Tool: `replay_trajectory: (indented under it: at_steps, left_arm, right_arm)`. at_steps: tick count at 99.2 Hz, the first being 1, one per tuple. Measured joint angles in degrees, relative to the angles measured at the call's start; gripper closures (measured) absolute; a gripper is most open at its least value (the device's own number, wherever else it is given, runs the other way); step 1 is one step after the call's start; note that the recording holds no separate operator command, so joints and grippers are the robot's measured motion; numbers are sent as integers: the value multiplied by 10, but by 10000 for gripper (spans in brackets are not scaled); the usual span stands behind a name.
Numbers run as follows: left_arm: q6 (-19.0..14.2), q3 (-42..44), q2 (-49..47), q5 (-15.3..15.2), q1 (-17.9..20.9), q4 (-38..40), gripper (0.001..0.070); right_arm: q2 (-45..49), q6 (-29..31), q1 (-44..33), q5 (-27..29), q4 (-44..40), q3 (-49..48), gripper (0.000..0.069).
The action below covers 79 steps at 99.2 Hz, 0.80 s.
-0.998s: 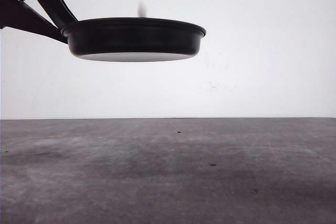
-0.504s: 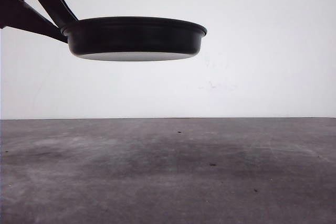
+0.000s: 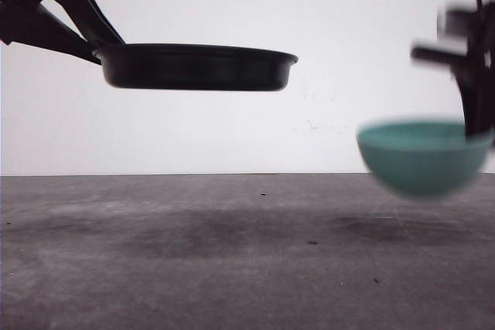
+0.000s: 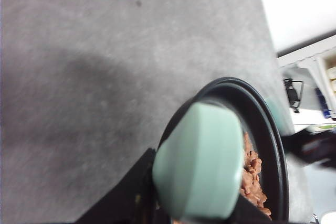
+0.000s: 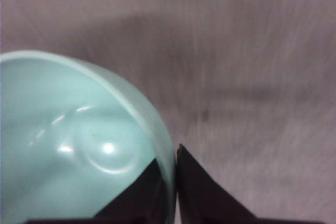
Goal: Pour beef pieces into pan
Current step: 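Lower the empty bowl back onto the table and release with right gripper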
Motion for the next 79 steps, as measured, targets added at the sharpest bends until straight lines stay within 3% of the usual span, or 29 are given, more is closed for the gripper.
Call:
replay_trajectory:
  at_steps: [14,50,56,74,79]
  left_arm:
    - [0,0,0,0,0,-2,656]
    - [0,0,0,4,0,-1,656]
    - [0,0,0,4,0,-1,656]
    - [4,0,0,1,0,-1,656]
    - [6,0,3,-1,0,0,656]
  right_arm:
    - [20,0,3,-2,29,-3,677]
    - [71,-2,3,8,8,-2,660]
    - [71,-3,4,7,5,-2,568]
    - [46,-3,4,7,-1,-1,21]
    - [28,-3,4,8,-8,4,7]
